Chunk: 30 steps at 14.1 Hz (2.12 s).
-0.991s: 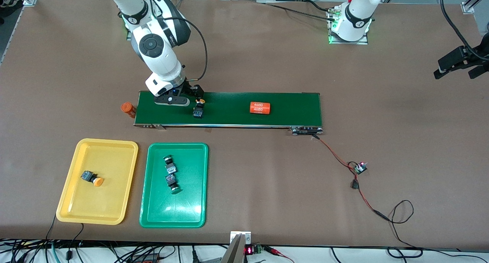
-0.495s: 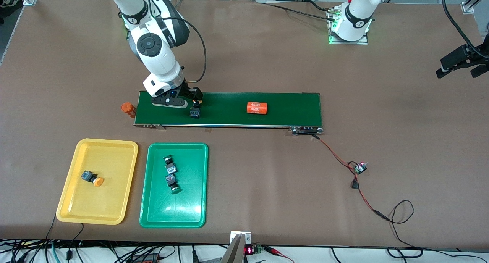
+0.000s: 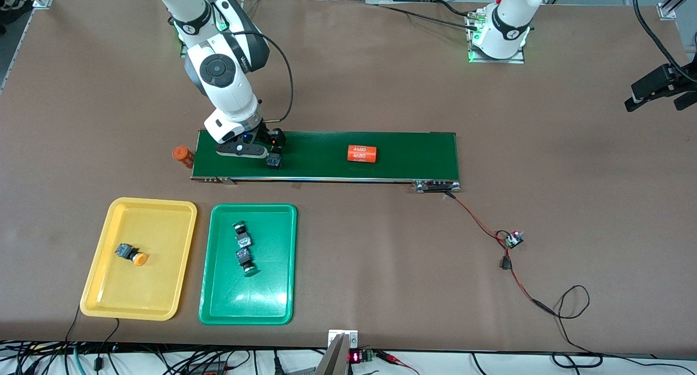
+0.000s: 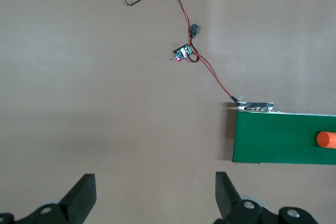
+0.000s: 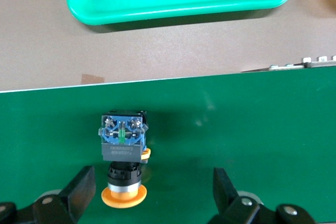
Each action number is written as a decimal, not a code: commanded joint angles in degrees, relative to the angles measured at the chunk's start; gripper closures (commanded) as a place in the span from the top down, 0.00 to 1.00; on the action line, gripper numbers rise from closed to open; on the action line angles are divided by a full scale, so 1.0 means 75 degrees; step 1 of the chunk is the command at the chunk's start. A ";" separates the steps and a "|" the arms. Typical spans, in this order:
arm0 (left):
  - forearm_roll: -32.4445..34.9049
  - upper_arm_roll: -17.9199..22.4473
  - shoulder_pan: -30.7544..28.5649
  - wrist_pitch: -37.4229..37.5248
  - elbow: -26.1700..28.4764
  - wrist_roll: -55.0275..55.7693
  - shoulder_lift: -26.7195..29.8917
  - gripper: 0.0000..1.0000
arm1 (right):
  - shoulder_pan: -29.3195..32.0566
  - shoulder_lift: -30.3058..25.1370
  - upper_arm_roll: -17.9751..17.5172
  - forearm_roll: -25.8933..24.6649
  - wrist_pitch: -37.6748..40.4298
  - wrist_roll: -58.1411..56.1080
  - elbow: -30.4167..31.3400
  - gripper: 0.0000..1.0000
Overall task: Sort buttons by color to trays
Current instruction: 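Lift the yellow-capped button off the belt with the right gripper, then carry the yellow-capped button over the yellow tray with the right gripper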
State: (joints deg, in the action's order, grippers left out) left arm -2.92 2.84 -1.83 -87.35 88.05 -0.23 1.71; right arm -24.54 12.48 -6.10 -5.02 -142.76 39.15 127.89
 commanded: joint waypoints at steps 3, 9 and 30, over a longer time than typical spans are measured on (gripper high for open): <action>0.0120 -0.0027 -0.0084 0.0058 -0.0092 0.0019 -0.0017 1.00 | 0.0073 0.0258 -0.0066 -0.0209 0.0027 0.0194 -0.0293 0.99; 0.0108 -0.0038 -0.0236 0.0057 -0.0081 0.0019 -0.0052 1.00 | 0.0155 0.0340 -0.0054 -0.0466 0.0015 0.0182 -0.0282 0.99; 0.0014 -0.0038 -0.0494 0.0081 -0.0057 0.0007 -0.0146 1.00 | 0.0378 0.0739 -0.0043 -0.1006 -0.0173 0.0124 -0.0282 0.47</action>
State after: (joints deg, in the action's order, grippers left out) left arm -2.92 2.88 -5.26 -87.35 88.22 -0.23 0.65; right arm -22.33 17.72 -5.95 -11.42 -143.82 39.37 126.48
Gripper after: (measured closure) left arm 0.000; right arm 0.300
